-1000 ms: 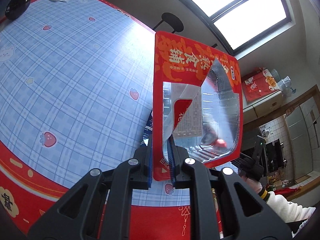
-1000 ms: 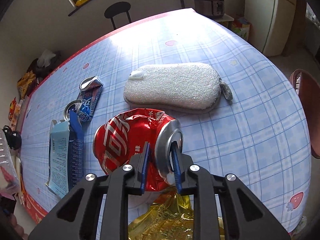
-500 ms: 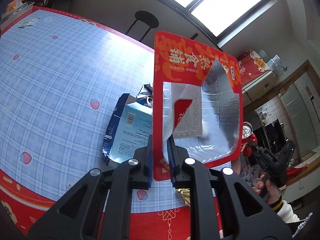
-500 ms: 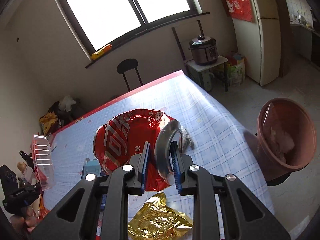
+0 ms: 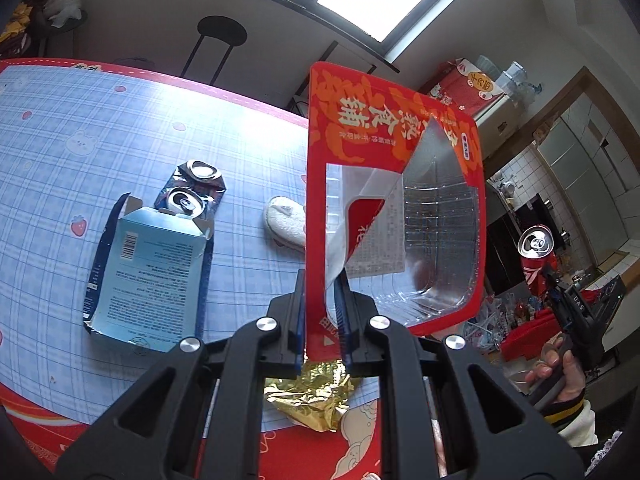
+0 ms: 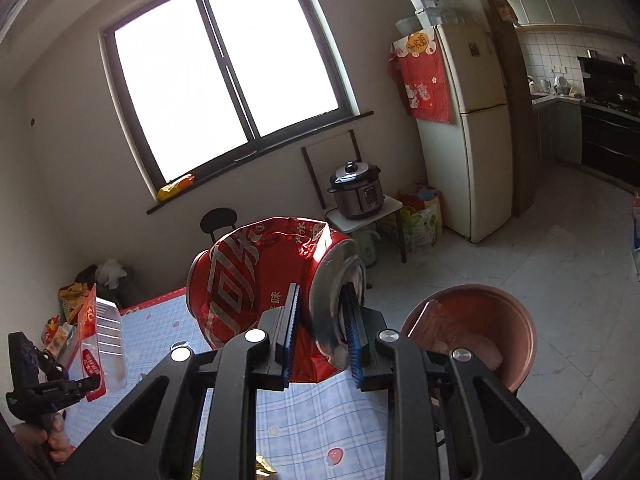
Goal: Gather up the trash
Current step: 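Carry the red can to the bin and open the right tool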
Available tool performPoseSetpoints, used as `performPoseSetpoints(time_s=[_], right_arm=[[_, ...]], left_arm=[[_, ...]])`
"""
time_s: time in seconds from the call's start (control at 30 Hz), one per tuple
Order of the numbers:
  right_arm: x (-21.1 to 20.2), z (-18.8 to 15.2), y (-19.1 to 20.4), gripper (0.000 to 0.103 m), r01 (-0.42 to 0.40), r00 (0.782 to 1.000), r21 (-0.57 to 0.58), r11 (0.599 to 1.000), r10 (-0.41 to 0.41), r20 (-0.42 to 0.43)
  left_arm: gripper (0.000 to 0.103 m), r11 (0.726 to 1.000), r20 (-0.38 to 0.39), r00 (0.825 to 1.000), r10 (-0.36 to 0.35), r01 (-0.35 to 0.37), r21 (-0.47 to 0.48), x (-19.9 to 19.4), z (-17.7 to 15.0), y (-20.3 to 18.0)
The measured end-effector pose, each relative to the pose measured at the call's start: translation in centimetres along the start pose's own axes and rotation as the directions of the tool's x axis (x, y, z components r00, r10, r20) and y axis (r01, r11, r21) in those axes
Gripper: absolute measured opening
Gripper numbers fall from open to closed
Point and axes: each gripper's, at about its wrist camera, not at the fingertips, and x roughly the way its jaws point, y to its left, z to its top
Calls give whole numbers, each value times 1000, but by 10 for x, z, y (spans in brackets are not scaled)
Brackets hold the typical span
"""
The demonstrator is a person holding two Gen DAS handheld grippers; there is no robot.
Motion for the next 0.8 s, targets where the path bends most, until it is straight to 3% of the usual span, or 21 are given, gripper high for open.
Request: performPoseSetpoints(time_s=[0.23, 0.47, 0.8], right_arm=[[-22, 18, -67, 22, 65, 996, 36, 997, -67, 54], [-14, 24, -130, 22, 132, 990, 86, 988, -135, 35], [20, 38, -184, 22, 105, 994, 104, 989, -106, 7]], left_arm=[[16, 998, -13, 999, -29, 30, 64, 29, -4, -61], [16, 996, -13, 1000, -26, 27, 90, 51, -13, -103], [16, 998, 12, 999, 42, -42, 39, 63, -28, -130]])
